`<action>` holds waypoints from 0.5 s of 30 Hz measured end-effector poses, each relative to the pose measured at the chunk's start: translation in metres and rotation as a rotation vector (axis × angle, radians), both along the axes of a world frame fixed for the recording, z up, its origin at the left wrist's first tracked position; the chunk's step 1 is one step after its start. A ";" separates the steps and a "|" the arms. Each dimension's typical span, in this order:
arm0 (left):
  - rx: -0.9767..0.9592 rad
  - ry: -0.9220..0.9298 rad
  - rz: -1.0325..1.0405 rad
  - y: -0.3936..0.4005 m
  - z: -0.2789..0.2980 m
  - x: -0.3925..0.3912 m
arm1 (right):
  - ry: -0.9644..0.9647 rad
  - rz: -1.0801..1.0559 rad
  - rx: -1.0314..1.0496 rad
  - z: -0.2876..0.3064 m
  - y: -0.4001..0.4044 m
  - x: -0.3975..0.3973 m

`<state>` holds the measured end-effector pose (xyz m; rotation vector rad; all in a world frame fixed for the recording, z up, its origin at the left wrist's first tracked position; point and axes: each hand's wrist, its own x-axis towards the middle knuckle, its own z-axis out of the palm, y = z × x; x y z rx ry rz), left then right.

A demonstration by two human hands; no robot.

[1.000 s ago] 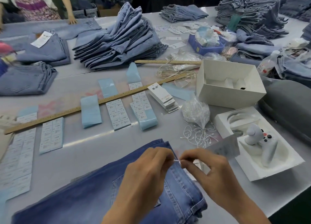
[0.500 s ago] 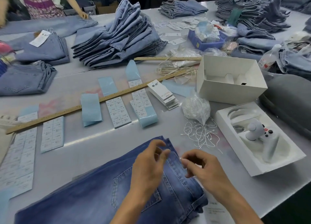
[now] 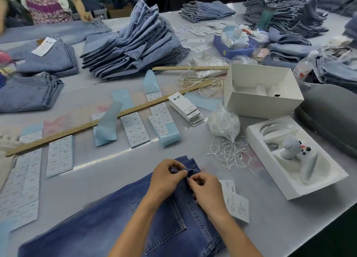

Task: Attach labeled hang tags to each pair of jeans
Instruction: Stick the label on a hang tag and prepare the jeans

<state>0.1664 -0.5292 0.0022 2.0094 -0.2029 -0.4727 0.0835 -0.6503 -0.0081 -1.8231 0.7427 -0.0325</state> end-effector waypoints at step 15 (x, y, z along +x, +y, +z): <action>-0.082 -0.001 -0.144 0.028 0.000 -0.003 | -0.223 -0.091 -0.058 0.001 0.023 -0.004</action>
